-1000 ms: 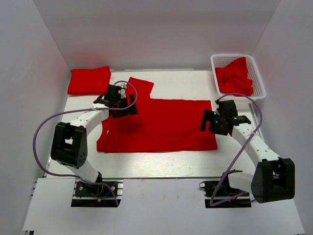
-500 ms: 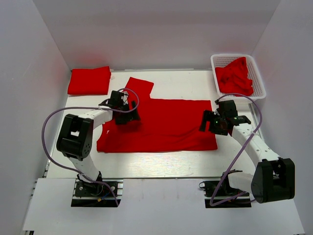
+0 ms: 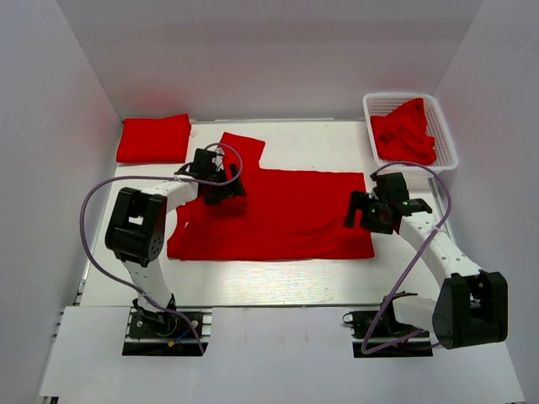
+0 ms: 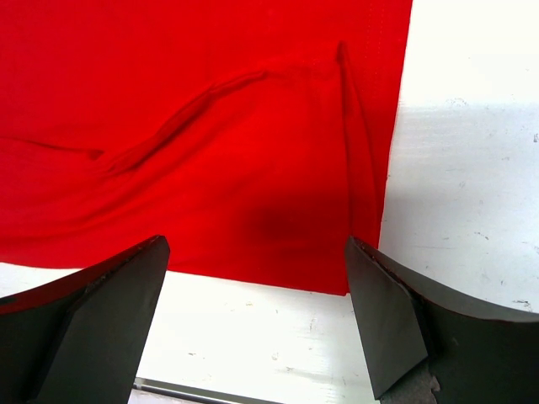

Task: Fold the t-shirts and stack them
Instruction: Fold the flattened tshirt in 1/3 of the way, then grap the side of the flattened tshirt furthest away from the robot with both arms

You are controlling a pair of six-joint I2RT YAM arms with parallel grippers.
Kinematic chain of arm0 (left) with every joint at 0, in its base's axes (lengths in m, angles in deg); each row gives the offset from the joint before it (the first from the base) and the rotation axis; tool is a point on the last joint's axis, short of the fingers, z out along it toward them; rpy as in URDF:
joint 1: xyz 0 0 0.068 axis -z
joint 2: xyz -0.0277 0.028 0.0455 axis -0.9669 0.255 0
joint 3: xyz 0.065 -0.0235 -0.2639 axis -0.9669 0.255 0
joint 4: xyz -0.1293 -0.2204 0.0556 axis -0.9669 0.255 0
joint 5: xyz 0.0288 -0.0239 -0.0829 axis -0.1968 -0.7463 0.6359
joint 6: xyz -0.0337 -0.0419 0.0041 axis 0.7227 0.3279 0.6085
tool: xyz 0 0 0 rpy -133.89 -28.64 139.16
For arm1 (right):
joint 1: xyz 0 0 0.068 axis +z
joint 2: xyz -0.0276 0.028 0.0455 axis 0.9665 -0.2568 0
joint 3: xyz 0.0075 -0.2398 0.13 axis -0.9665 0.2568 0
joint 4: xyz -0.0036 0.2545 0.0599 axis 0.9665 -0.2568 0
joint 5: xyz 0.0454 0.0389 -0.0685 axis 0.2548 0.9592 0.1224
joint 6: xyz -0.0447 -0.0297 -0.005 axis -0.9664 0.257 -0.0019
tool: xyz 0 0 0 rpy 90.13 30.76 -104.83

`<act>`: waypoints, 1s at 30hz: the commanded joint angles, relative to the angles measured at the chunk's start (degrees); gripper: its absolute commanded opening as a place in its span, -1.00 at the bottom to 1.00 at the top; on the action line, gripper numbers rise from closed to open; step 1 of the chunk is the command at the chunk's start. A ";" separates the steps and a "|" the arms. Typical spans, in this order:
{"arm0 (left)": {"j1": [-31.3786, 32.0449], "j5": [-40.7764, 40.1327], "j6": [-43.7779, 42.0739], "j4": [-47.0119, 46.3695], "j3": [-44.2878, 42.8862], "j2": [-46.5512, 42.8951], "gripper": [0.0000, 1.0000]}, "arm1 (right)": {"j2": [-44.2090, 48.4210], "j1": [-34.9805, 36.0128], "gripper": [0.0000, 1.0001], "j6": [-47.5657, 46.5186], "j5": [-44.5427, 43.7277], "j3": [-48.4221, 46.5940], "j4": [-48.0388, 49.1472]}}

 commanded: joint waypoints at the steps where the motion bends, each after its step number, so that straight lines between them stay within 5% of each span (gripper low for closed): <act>1: 0.18 2.42 0.44 -2.11 -3.59 0.74 1.00 | -0.31 -0.09 0.81 -0.65 -0.72 -0.95 -0.27; 24: 0.71 -1.52 -1.31 3.07 -17.83 7.24 1.00 | -3.12 -0.18 0.81 -0.38 -0.19 -2.36 1.84; 30: -0.95 -8.89 -8.78 10.27 -35.54 13.03 1.00 | -7.59 0.09 0.81 -1.88 -0.37 -8.15 5.70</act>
